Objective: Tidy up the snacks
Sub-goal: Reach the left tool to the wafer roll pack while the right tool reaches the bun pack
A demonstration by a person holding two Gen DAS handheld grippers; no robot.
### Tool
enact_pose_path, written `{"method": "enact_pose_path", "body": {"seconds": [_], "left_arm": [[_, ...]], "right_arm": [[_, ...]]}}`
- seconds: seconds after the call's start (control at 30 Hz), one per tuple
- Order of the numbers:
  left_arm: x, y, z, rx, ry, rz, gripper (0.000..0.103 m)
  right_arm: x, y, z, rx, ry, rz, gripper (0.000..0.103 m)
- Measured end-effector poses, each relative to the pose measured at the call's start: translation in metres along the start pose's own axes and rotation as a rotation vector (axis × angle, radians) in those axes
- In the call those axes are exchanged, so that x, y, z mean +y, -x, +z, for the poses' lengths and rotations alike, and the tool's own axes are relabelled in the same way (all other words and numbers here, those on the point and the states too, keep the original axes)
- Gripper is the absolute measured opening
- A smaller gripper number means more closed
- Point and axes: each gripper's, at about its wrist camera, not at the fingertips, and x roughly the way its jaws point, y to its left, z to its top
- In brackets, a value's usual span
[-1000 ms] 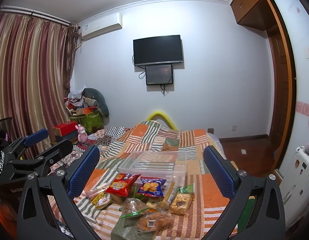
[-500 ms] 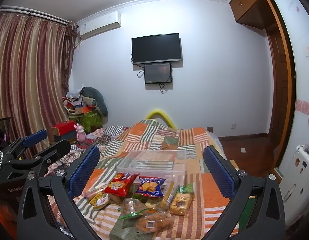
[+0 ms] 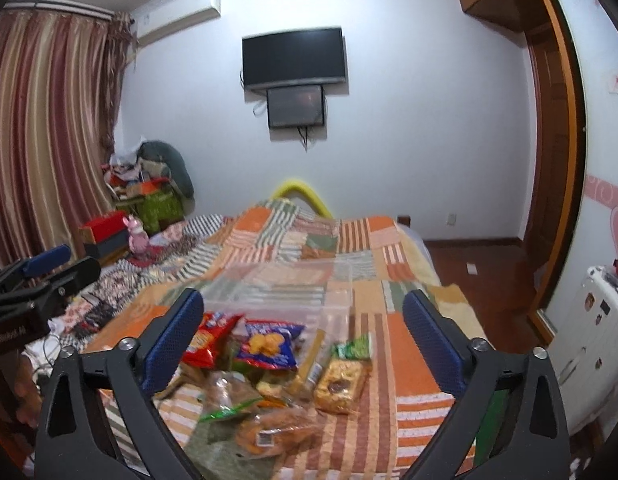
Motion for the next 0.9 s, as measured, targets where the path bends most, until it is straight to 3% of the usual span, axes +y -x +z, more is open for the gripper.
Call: {"method": "enact_pose_path", "body": {"seconds": [0.13,0.2,0.43,0.53,0.9], "left_arm": [[0.021,-0.032,-0.011,0.095,0.020,0.012,0.067],[0.032,-0.048,-0.018,0.139,0.012,0.033,0.065],[0.068,-0.093,-0.045,0.291,0.010,0.049,0.064],[0.082,-0.110,-0.057,0.360,0.016,0.058,0.064],[0.108,-0.162,-0.101,0.547,0.040,0.057,0.064]], "right_arm": [[-0.012,-0.019,-0.009,0.067,-0.010,-0.025,0.092],[-0.017,-0.027,-0.012,0.105,-0.020,-0.032,0.091],[-0.039,-0.056,-0.025,0.231,-0.061,-0.072,0.090],[-0.044,-0.065,-0.032,0.273,-0.068,-0.090,0.085],[-0.055,-0.094,-0.057,0.433,-0.134,-0.053,0.078]]}}
